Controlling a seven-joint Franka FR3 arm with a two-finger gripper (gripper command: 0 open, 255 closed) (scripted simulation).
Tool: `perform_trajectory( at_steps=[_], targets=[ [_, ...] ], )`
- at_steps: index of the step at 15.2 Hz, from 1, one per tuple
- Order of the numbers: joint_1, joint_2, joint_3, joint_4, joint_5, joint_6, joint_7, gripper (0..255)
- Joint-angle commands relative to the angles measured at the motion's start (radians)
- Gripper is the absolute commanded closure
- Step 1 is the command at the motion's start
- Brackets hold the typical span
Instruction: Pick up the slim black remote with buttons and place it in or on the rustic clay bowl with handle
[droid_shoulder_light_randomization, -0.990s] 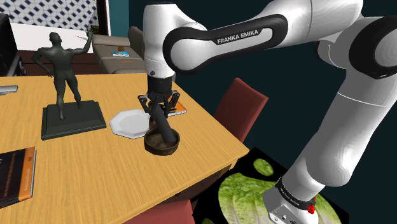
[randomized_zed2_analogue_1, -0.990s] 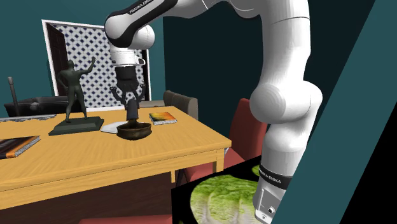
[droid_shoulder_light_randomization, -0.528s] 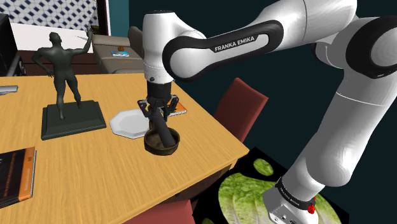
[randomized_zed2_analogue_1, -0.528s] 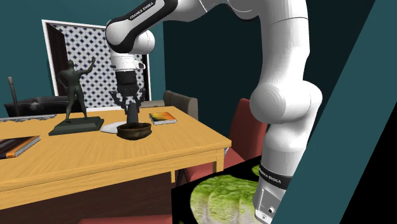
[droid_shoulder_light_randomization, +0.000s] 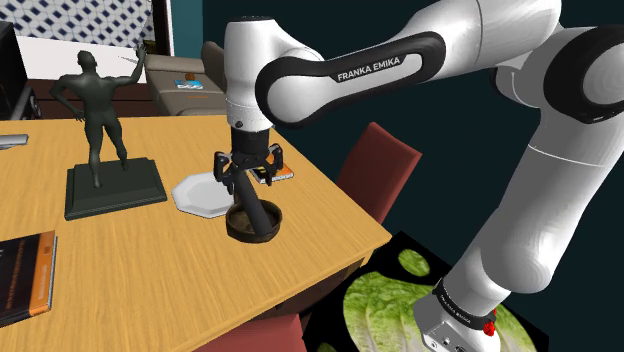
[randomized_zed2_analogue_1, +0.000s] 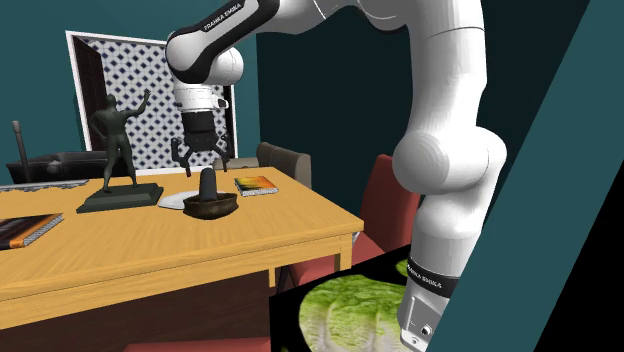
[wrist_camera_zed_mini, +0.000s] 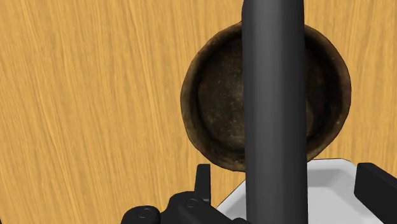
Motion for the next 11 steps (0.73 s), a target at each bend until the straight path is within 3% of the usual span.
perform_trajectory(
  at_steps=[1, 5, 11],
  targets=[
    [0.0, 0.0, 0.0, 0.0, 0.0, 0.0, 0.0, 0],
    [0.002, -0.028, 0.007, 0.097, 0.022, -0.12, -0.015, 0],
    [0.002, -0.028, 0.007, 0.097, 0.022, -0.12, -0.015, 0]
  ],
)
